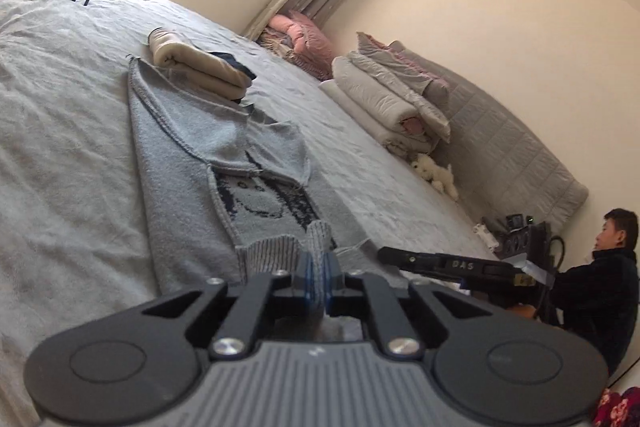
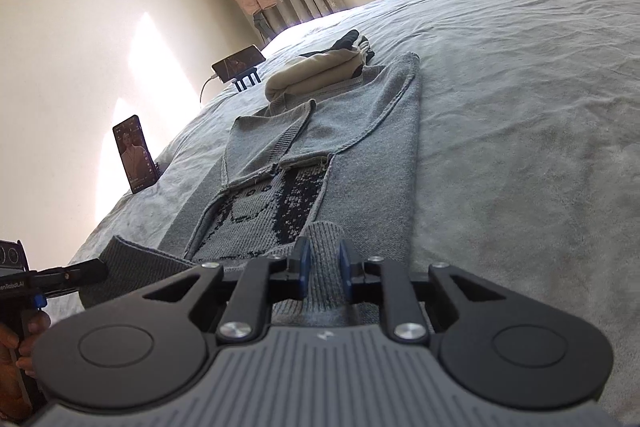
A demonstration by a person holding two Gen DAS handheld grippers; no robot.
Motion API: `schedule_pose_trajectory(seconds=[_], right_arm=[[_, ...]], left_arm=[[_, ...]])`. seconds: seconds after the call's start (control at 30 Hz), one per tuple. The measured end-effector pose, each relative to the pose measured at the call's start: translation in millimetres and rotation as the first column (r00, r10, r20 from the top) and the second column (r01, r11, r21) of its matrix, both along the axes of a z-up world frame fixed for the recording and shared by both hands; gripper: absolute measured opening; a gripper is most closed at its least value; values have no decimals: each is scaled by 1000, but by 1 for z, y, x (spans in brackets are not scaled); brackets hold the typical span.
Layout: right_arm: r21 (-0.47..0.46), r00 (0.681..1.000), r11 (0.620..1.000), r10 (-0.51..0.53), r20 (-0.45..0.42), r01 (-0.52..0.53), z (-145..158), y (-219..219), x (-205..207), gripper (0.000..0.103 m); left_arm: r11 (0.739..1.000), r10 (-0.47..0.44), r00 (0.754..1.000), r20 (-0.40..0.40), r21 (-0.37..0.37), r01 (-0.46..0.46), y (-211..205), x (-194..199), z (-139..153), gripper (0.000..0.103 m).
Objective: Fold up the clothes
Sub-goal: 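Carry the held hem over the sweater body toward the collar with both grippers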
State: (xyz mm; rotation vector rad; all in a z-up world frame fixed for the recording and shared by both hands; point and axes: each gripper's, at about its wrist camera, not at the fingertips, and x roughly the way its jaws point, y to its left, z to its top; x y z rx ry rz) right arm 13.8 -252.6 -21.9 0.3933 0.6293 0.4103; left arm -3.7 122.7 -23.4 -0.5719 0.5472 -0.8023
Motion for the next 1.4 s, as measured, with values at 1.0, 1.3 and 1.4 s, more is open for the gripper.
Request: schedule_pose_trajectory(seconds=[1.0,1.3,1.4], right_arm=[[-88,999,996,34,4,-34,-4,14,-2,24],[-20,999,1000,-23,31,24,2,3,-2,23],[-32,999,999,-24,25,25,1,4,-1,23]], left_arm=[[994,54,997,-63,103,-48,2,7,-11,7],[968,250,924,-290,101,-230,24,26,-37,10],[967,256,921,-295,90,-239,26,25,-37,29]])
